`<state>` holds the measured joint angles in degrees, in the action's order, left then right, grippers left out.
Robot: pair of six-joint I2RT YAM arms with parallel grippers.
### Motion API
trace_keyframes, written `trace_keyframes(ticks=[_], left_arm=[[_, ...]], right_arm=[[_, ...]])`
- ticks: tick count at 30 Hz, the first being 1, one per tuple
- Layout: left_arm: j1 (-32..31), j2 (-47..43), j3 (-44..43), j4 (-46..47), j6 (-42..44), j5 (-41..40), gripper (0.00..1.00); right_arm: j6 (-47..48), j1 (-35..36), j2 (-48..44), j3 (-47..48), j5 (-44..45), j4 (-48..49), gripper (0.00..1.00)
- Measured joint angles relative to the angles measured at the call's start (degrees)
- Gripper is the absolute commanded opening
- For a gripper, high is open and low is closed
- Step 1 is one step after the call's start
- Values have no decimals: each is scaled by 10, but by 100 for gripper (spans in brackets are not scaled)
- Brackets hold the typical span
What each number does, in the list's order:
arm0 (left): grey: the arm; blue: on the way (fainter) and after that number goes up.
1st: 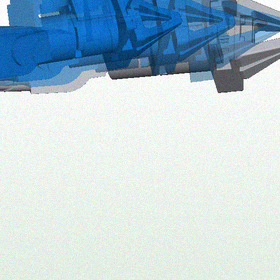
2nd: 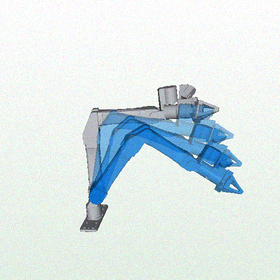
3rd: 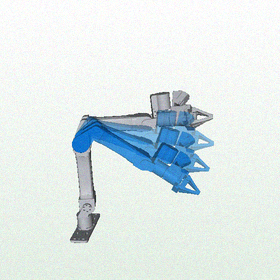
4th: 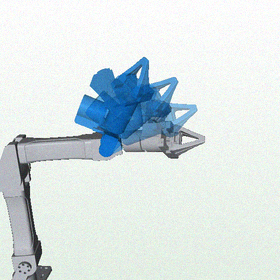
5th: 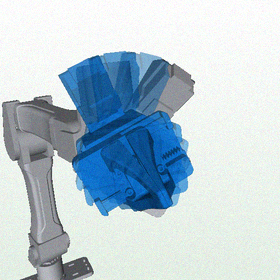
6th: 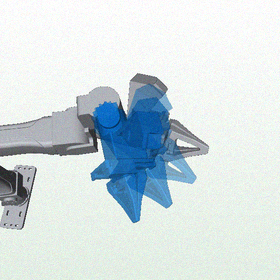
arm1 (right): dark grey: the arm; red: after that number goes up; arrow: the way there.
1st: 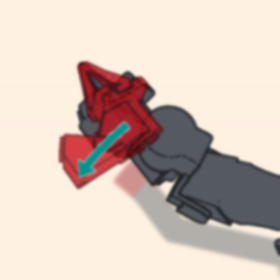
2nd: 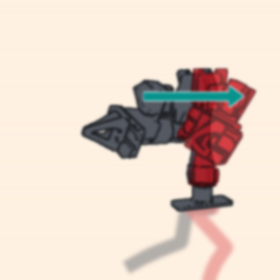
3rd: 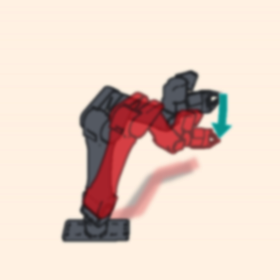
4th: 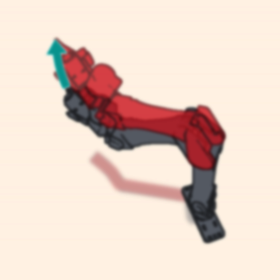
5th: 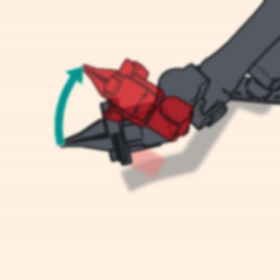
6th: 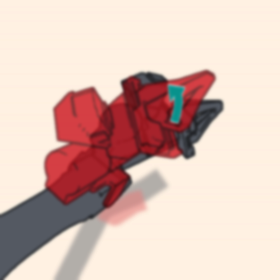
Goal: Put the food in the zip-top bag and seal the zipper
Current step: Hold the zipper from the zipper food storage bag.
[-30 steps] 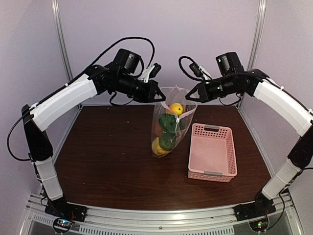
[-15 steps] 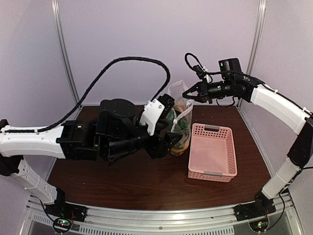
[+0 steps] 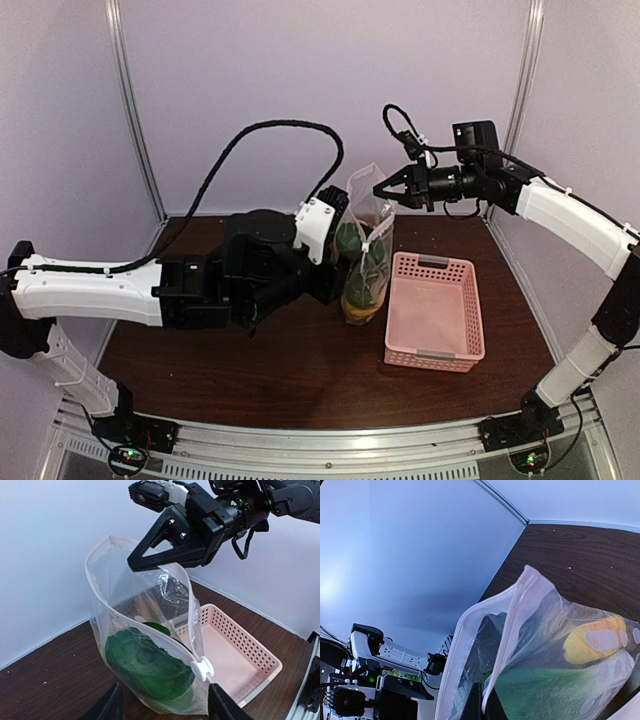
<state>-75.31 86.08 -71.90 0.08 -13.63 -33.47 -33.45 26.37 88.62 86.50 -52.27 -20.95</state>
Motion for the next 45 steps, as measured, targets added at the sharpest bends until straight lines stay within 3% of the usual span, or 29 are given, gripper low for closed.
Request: trace_keyframes(ticks=[7,15,28,37,44,45], left_arm=[[0,23,-2,25,0,38,52],[-24,-2,45,86,-17,38,59],[-36,68,11,100,-46,15,28],[-25,70,1,97,-61,-3,1],[-23,69,0,83,-66,-13,0],[-23,68,0,81,-66,-15,0]], right_arm=[[0,0,0,0,0,2,0],[0,-4,0,-14,1,13,0],[-5,-10,-2,-24,1,29,0],[-16,-12,-13,-37,0,42,0],[-25,-21,-17,-48,-1,52,0],[-26,-23,-18,-49,-4,53,10]])
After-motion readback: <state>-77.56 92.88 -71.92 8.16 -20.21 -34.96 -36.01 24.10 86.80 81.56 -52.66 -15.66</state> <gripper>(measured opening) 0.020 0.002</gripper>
